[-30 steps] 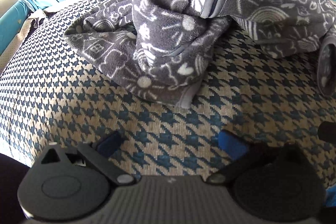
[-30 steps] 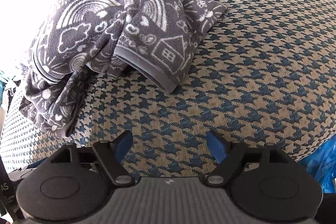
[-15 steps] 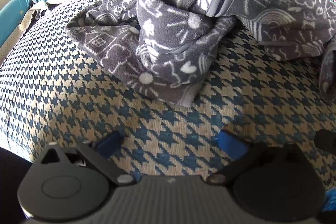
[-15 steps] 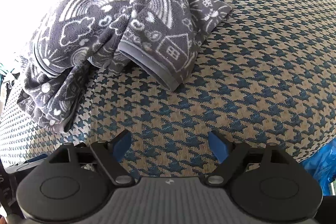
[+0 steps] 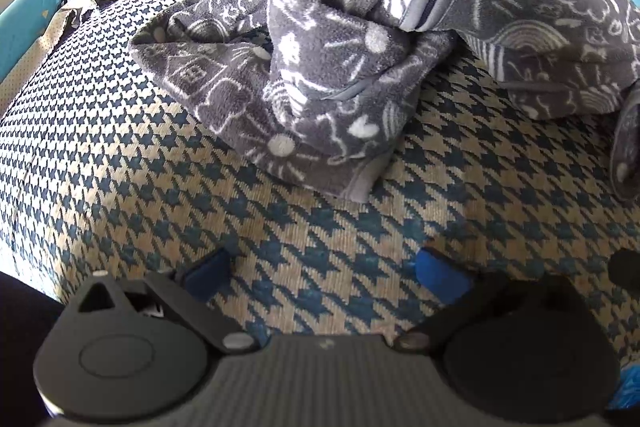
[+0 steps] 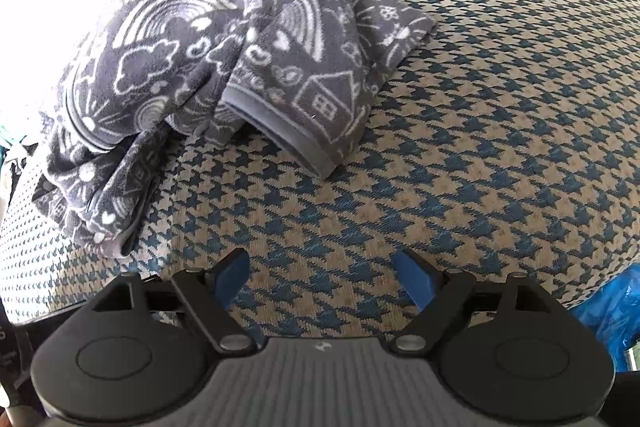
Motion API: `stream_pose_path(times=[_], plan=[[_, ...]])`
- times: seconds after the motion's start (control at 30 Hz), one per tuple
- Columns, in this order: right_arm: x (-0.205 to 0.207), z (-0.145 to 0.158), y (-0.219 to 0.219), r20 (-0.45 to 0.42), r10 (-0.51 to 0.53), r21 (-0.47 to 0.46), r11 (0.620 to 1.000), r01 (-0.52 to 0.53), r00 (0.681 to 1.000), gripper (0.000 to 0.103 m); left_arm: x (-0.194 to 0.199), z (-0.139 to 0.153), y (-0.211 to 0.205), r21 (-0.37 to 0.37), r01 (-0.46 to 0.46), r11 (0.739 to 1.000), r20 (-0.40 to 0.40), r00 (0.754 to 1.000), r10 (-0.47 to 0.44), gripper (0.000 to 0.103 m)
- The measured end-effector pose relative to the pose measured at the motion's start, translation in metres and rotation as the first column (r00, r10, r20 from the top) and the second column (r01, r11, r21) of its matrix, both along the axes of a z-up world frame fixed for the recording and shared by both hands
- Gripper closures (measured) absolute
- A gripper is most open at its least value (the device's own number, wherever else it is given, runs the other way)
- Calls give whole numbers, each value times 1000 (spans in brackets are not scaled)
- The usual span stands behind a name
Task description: Fold clothes
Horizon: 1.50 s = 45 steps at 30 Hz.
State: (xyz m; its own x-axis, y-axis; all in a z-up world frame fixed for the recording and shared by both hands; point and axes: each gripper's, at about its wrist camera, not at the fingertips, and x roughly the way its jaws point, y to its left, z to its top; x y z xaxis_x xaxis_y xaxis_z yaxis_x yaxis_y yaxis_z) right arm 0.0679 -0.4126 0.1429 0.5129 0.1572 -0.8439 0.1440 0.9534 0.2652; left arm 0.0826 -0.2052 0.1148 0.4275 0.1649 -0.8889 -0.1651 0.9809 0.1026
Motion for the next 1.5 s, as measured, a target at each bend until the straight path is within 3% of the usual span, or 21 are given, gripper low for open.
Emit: stream_pose_path(times=[0.93, 1.5], plan=[[5, -6, 3, -4, 10, -44, 999, -10, 1000, 21, 20, -1, 3, -11, -28, 1000, -31, 999, 27, 0], [6, -9, 8, -6, 24, -66, 998, -24, 1000, 17, 13, -2, 0, -9, -34, 999, -28, 999, 34, 0]])
